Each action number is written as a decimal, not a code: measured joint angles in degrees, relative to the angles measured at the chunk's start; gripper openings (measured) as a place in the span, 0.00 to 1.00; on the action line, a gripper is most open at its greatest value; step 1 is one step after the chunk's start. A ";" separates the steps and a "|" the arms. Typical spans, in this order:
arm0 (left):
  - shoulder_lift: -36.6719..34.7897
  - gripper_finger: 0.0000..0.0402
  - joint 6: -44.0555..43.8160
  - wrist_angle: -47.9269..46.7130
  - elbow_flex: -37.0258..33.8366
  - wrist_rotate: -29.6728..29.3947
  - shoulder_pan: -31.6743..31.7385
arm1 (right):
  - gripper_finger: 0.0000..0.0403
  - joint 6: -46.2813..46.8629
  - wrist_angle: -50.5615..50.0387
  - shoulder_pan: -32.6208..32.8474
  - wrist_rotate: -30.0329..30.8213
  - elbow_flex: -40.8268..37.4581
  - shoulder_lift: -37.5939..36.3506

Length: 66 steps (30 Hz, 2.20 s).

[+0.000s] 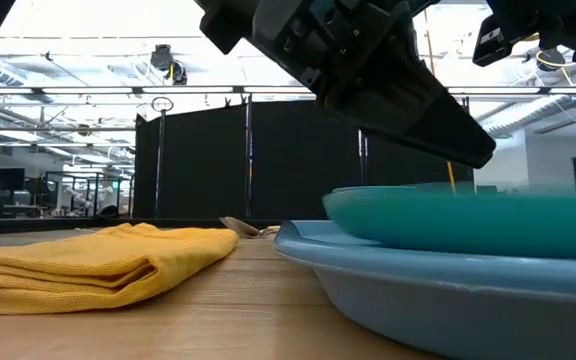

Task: Set up tray
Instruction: Put the light blue plate on the blue tray, then put the blue bowl on top of the light blue plate on the blue tray

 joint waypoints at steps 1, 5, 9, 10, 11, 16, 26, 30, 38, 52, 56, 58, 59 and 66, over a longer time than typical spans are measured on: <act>0.00 0.32 -0.46 0.32 0.00 0.00 0.00 | 0.15 0.00 -0.04 0.00 0.00 0.00 0.00; -0.02 0.33 -0.64 0.52 0.00 0.00 0.00 | 0.15 0.00 -0.25 0.00 0.00 0.00 0.00; -0.56 0.33 -1.31 0.13 0.00 0.00 0.00 | 0.15 0.00 -0.32 0.00 0.00 0.00 0.00; -0.87 0.33 -1.51 -0.73 0.00 -0.09 0.00 | 0.15 0.00 -0.32 0.00 0.00 0.00 0.00; -1.17 0.33 -1.46 -2.09 -0.02 -0.31 0.00 | 0.15 0.00 -0.32 0.00 0.00 0.00 0.00; -2.32 0.33 -1.61 -7.75 -0.02 -5.26 0.11 | 0.15 0.02 -0.40 0.00 0.00 0.00 0.01; -6.45 0.33 -3.40 -19.56 0.00 -15.61 0.21 | 0.15 0.02 -0.88 0.00 0.11 -0.01 0.02; -6.86 0.33 -5.31 -26.56 0.00 -17.76 0.15 | 0.15 0.04 -1.38 0.02 2.11 -0.02 0.02; -7.28 0.29 -7.53 -23.49 -4.83 -18.85 -0.68 | 0.15 5.30 -8.14 -0.65 13.99 -0.04 0.01; -26.83 0.05 -10.97 1.14 -27.90 -18.87 -1.45 | 0.15 13.43 -23.97 -4.64 18.23 3.58 -0.02; -35.84 0.03 -11.08 12.77 -37.60 -21.56 -2.22 | 0.15 15.02 -39.46 -6.15 18.27 10.02 0.00; -40.24 0.01 -10.93 19.34 -42.68 -23.15 -2.77 | 0.15 15.61 -47.69 -6.71 18.25 13.77 -0.02; -42.45 0.01 -10.81 21.37 -45.21 -23.73 -3.00 | 0.15 16.25 -51.89 -6.92 18.18 15.52 -0.02; -54.71 0.07 -11.29 35.61 -58.61 -24.61 -3.13 | 0.15 19.06 -70.00 -10.64 17.76 22.66 0.04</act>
